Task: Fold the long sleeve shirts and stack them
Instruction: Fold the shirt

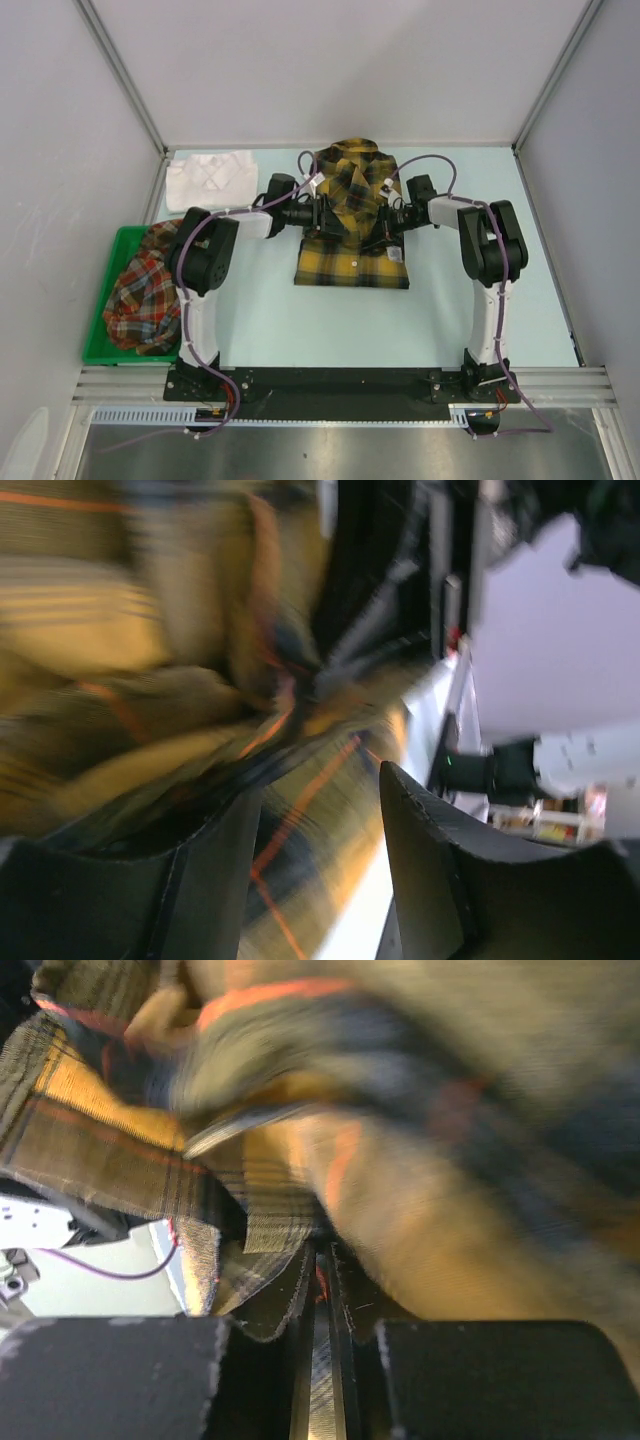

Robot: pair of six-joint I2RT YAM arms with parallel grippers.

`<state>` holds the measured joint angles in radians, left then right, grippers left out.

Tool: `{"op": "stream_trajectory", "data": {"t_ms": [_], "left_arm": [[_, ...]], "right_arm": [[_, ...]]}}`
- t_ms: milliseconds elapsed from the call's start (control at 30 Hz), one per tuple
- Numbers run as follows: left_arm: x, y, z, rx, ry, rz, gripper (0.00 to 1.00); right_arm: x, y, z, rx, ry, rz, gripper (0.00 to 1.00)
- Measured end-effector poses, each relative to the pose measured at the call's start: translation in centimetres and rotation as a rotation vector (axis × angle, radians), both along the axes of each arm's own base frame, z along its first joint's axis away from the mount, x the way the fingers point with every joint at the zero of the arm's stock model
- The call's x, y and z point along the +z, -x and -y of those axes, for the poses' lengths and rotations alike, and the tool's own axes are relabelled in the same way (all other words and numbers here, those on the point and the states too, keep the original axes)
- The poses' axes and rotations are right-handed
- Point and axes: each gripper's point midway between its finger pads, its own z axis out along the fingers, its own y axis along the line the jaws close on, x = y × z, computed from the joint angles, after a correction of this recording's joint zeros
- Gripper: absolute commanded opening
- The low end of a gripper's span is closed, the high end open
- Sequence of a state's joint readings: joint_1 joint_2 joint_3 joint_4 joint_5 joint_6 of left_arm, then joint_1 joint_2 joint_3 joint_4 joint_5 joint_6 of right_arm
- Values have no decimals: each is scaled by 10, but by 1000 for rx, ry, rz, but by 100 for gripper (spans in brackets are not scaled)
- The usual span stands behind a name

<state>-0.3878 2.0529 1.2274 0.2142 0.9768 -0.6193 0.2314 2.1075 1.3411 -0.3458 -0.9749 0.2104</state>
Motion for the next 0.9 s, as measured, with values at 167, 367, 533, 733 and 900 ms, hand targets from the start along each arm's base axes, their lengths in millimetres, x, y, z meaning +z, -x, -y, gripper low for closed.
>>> {"op": "stream_trajectory", "data": {"t_ms": [167,367,533,733,900], "left_arm": [[-47,-19,-2,96,-71,-100,58],[-43,-20,0,67,-57,-79,62],[-2,-8,-19,54,-49,24,60],[45,-16,-69,153,-13,122,59],[33,-10,-80,173,-28,90,58]], "right_arm": [[-19,-4,5,-27,26,-31,22],[-14,-7,7,-20,27,-7,27],[24,-9,16,-6,17,102,26],[75,-4,-6,71,-44,260,26],[73,11,-43,160,-83,270,25]]}}
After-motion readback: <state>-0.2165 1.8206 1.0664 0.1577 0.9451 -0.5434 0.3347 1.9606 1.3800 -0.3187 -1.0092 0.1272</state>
